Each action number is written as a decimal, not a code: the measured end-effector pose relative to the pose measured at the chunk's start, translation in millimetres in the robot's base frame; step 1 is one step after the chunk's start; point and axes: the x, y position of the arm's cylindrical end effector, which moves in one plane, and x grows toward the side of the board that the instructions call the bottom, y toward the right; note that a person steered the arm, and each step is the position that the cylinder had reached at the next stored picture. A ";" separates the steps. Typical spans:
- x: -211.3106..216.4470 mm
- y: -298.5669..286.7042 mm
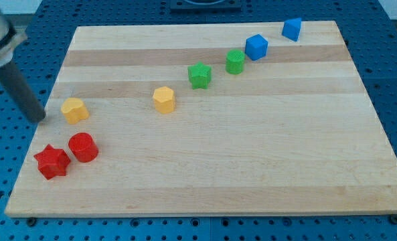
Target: Move the heart at the top left of the board
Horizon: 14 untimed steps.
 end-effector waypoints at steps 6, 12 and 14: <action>-25.3 78.4; -193.8 121.8; -233.4 80.1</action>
